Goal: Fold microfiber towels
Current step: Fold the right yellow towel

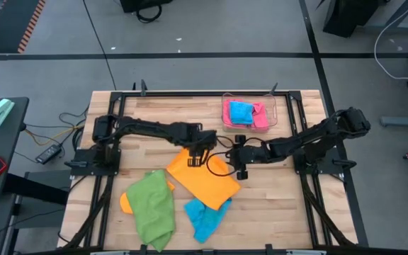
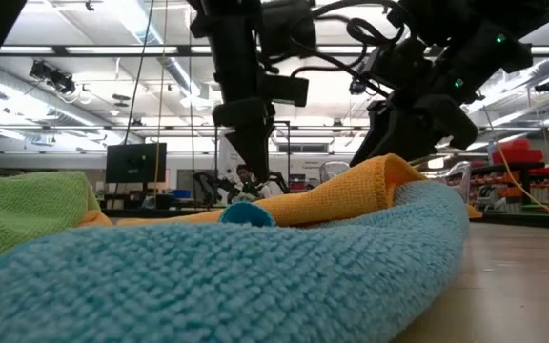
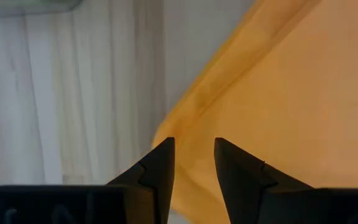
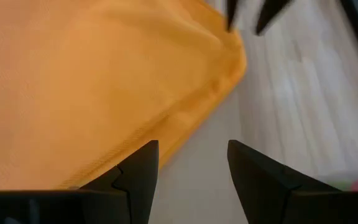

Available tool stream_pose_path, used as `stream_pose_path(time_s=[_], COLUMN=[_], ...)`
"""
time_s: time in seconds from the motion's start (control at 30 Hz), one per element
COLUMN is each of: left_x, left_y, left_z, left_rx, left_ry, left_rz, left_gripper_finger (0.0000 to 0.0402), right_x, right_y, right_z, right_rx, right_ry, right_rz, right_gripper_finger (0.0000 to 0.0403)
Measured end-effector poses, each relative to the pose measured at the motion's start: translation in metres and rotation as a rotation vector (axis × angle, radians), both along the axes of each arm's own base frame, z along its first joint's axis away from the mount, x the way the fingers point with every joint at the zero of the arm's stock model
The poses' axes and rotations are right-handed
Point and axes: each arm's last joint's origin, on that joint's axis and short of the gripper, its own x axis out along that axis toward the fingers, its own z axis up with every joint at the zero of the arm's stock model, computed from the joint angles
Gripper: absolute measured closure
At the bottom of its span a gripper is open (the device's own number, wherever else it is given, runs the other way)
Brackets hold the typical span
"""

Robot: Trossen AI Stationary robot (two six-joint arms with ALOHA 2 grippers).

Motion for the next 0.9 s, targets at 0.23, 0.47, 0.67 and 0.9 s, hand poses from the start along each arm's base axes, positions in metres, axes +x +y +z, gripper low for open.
stream_pose_path(time_s=[0.23,0.47,0.67,0.9], left_x=[0.001,0.002,-0.004,-0.008], left_y=[0.032,0.034,0.034,0.034], left_z=[-0.009,-0.029,-0.039,-0.047], left_rx=[-0.087,-0.106,-0.106,-0.068], left_ry=[0.001,0.051,0.085,0.097], left_rz=[-0.002,-0.054,-0.051,-0.031], left_gripper_finger=[0.0270,0.0262,0.0264,0.0293], right_x=[0.000,-0.002,-0.002,-0.002], right_y=[0.000,0.000,0.000,0.000], right_z=[0.000,-0.002,-0.002,-0.002], right_rx=[0.008,0.005,0.006,0.010], right_ry=[0.006,0.026,0.026,0.021], right_rz=[0.008,0.008,0.007,0.004], right_gripper_finger=[0.0202,0.0202,0.0202,0.0202])
